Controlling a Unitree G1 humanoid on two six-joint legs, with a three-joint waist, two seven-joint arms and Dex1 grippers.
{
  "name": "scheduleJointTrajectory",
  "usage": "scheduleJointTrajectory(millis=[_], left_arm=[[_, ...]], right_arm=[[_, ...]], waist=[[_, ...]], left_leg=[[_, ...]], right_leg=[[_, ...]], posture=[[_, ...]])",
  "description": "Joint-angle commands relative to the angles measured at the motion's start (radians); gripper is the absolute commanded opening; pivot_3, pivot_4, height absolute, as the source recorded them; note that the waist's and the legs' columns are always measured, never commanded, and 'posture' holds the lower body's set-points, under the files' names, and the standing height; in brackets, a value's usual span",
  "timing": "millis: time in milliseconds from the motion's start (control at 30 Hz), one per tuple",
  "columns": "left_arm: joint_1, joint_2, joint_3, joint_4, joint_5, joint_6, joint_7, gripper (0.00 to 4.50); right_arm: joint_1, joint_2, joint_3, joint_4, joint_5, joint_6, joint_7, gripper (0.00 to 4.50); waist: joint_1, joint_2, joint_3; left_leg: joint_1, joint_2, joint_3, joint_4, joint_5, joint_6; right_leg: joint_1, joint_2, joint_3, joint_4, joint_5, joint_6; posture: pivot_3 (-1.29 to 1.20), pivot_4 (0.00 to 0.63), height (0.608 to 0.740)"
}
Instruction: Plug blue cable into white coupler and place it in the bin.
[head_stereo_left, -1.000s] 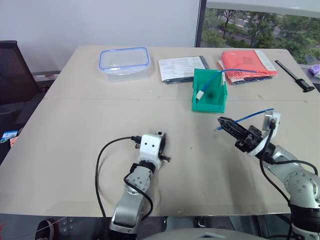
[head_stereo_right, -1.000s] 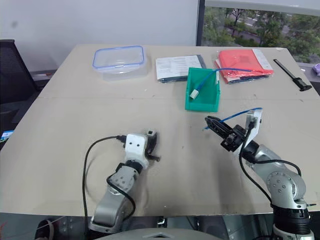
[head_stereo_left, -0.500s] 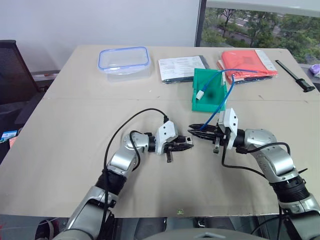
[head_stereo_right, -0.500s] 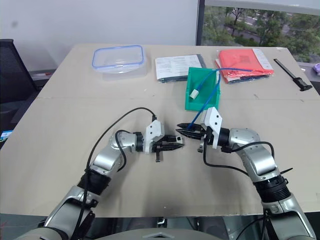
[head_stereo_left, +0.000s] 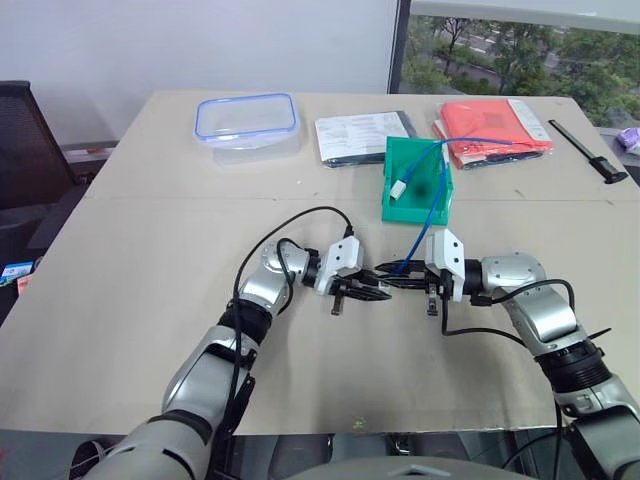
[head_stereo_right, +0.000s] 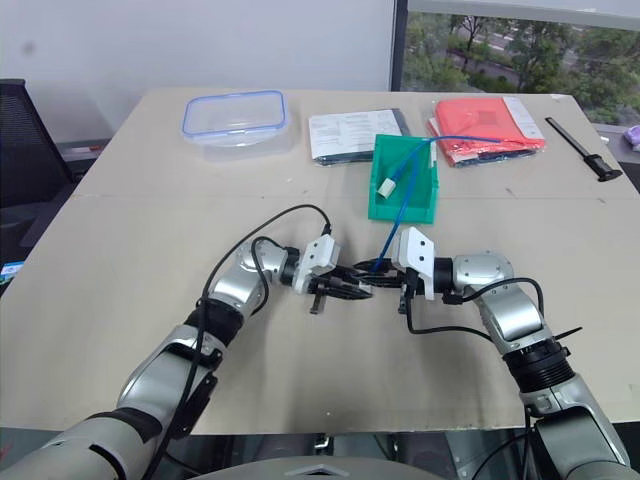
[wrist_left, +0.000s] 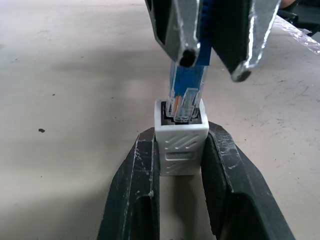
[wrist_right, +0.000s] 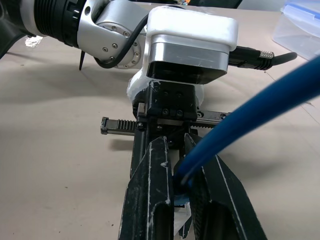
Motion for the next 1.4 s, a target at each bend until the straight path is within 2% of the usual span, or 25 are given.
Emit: scheduleJointTrajectory(millis=[33, 267, 567, 667, 800, 933, 967, 1033, 1067, 1167, 1200, 1300, 1400], left_arm=[[-0.013, -0.001, 0.013, 0.033, 0.027, -0.049, -0.001, 0.54], [-0.015, -0.009, 0.012, 0.051, 0.043, -0.088, -0.001, 0.54], [-0.030, -0.023, 0.029, 0.067, 0.046, -0.089, -0.003, 0.54], [-0.029, -0.023, 0.032, 0.066, 0.050, -0.088, -0.006, 0.54], [-0.025, -0.021, 0.036, 0.065, 0.055, -0.078, -0.005, 0.54], [-0.023, -0.020, 0.054, 0.064, 0.054, -0.048, 0.021, 0.54], [-0.019, -0.018, 0.057, 0.058, 0.052, -0.048, 0.021, 1.57], [-0.011, -0.010, 0.061, 0.048, 0.072, -0.070, 0.065, 2.23], [-0.006, -0.004, 0.063, 0.039, 0.088, -0.081, 0.100, 2.92], [0.041, 0.041, 0.108, -0.130, 0.053, 0.040, 0.167, 4.26], [0.059, 0.057, 0.129, -0.204, 0.039, 0.098, 0.202, 4.39], [0.126, 0.096, 0.211, -0.490, -0.009, 0.344, 0.344, 4.39], [0.158, 0.096, 0.292, -0.765, -0.075, 0.633, 0.512, 4.39]], right_arm=[[-0.024, -0.006, 0.014, 0.012, -0.012, 0.014, 0.033, 0.00], [-0.051, 0.039, 0.051, 0.078, -0.054, 0.035, 0.019, 0.00], [0.030, 0.051, 0.130, 0.232, -0.153, -0.025, 0.032, 0.00], [0.035, 0.092, 0.070, 0.188, -0.071, 0.015, 0.002, 0.00], [-0.016, 0.123, -0.016, 0.091, 0.038, 0.086, -0.012, 0.00], [-0.047, 0.115, -0.045, 0.035, 0.058, 0.131, -0.016, 0.00], [-0.051, 0.113, -0.048, 0.028, 0.058, 0.136, -0.016, 0.00], [-0.061, 0.110, -0.056, 0.017, 0.057, 0.148, -0.018, 0.00], [-0.067, 0.107, -0.060, 0.013, 0.056, 0.149, -0.022, 0.00], [-0.098, 0.098, -0.101, -0.034, 0.088, 0.198, -0.052, 0.00], [-0.110, 0.098, -0.121, -0.058, 0.113, 0.229, -0.069, 0.00], [-0.172, 0.099, -0.191, -0.087, 0.175, 0.331, -0.136, 0.00], [-0.299, 0.097, -0.247, 0.032, 0.185, 0.428, -0.216, 0.00]], waist=[[0.000, 0.000, 0.000], [-0.001, 0.000, 0.000], [-0.004, 0.000, -0.006], [-0.005, -0.001, -0.007], [-0.009, 0.000, -0.006], [-0.009, 0.001, -0.005], [-0.008, 0.001, -0.005], [-0.008, 0.002, -0.005], [-0.008, 0.002, -0.005], [-0.010, 0.002, -0.004], [-0.012, 0.002, -0.004], [-0.017, 0.002, -0.002], [-0.021, 0.003, -0.001]], left_leg=[[0.000, 0.000, 0.000, 0.000, 0.000, 0.000], [0.001, 0.000, 0.000, 0.000, 0.000, 0.000], [0.007, 0.001, 0.000, 0.000, 0.000, 0.000], [0.018, 0.002, 0.000, -0.001, 0.000, 0.000], [0.017, 0.006, 0.000, -0.002, 0.000, 0.000], [0.015, 0.006, 0.001, -0.002, 0.000, 0.000], [0.014, 0.006, 0.001, -0.002, 0.000, 0.000], [0.012, 0.006, 0.000, -0.001, 0.000, 0.000], [0.010, 0.006, 0.000, -0.001, 0.000, 0.000], [0.003, 0.005, -0.001, -0.001, 0.000, 0.000], [0.001, 0.005, 0.000, 0.000, 0.000, 0.000], [-0.001, 0.007, 0.000, -0.001, 0.000, 0.000], [-0.002, 0.007, -0.001, -0.002, 0.000, 0.000]], right_leg=[[0.000, 0.000, 0.000, 0.000, 0.000, 0.000], [0.000, 0.000, 0.000, 0.001, 0.000, 0.000], [0.006, 0.001, 0.000, 0.001, 0.000, -0.001], [0.016, 0.001, 0.000, 0.000, -0.001, -0.002], [0.015, 0.001, 0.001, 0.000, 0.000, -0.002], [0.013, 0.001, 0.001, 0.000, 0.000, -0.002], [0.012, 0.001, 0.001, 0.000, 0.001, -0.002], [0.010, 0.001, 0.001, 0.000, 0.001, -0.002], [0.009, 0.001, 0.001, 0.000, 0.001, -0.002], [0.002, 0.001, 0.000, 0.001, 0.001, -0.002], [0.000, 0.001, 0.001, 0.001, 0.001, -0.001], [-0.002, 0.001, 0.000, 0.001, 0.001, -0.001], [-0.002, 0.001, 0.000, 0.001, 0.001, -0.001]], posture=[[0.00, 0.150, 0.737], [0.00, 0.150, 0.737], [0.00, 0.150, 0.737], [0.00, 0.150, 0.737], [0.00, 0.150, 0.737], [0.00, 0.150, 0.737], [0.00, 0.150, 0.737], [0.00, 0.150, 0.737], [0.00, 0.150, 0.737], [0.00, 0.150, 0.737], [0.00, 0.150, 0.737], [0.00, 0.150, 0.737], [0.00, 0.150, 0.737]])
